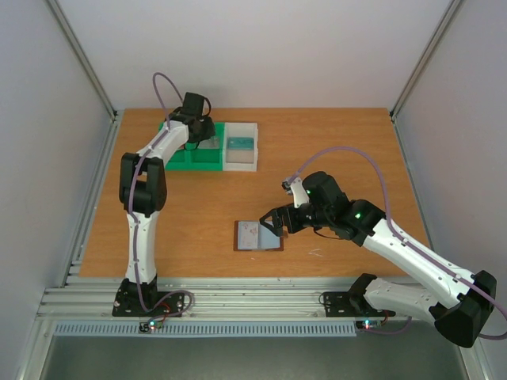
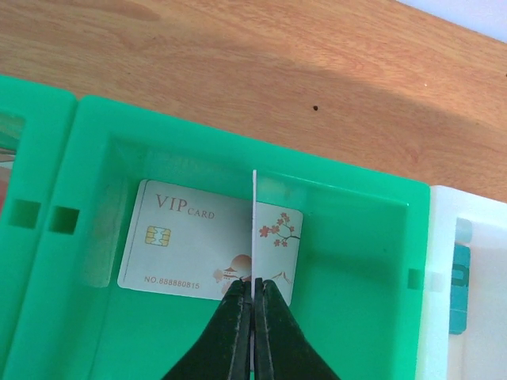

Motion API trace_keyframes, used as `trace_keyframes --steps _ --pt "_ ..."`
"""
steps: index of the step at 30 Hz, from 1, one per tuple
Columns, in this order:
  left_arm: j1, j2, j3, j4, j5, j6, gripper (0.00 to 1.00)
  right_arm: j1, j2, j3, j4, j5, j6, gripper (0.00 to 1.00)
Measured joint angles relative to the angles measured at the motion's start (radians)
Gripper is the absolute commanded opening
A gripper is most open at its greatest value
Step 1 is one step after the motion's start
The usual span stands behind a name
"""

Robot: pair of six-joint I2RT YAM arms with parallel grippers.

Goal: Take the credit cards out of the card holder

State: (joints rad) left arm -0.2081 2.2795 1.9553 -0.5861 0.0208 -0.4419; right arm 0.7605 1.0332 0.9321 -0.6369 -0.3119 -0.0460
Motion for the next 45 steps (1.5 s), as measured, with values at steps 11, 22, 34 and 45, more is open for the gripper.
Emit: trace_keyframes --steps 11,22,34,45 --pt "0.0 0.023 0.0 0.019 -0.003 0.002 0.12 0.0 0.002 0.0 0.0 0.002 0.0 0.98" --pt "0.0 0.027 0.0 0.014 -0.013 0.013 0.25 0.0 0.008 0.0 0.0 0.003 0.0 0.99" --pt "0.0 0.032 0.038 0.0 -0.032 0.049 0.4 0.0 0.008 0.001 -0.001 0.006 0.001 0.98" --pt "0.0 0.032 0.053 0.0 -0.014 0.072 0.54 0.0 0.008 0.036 -0.035 0.101 0.05 0.98"
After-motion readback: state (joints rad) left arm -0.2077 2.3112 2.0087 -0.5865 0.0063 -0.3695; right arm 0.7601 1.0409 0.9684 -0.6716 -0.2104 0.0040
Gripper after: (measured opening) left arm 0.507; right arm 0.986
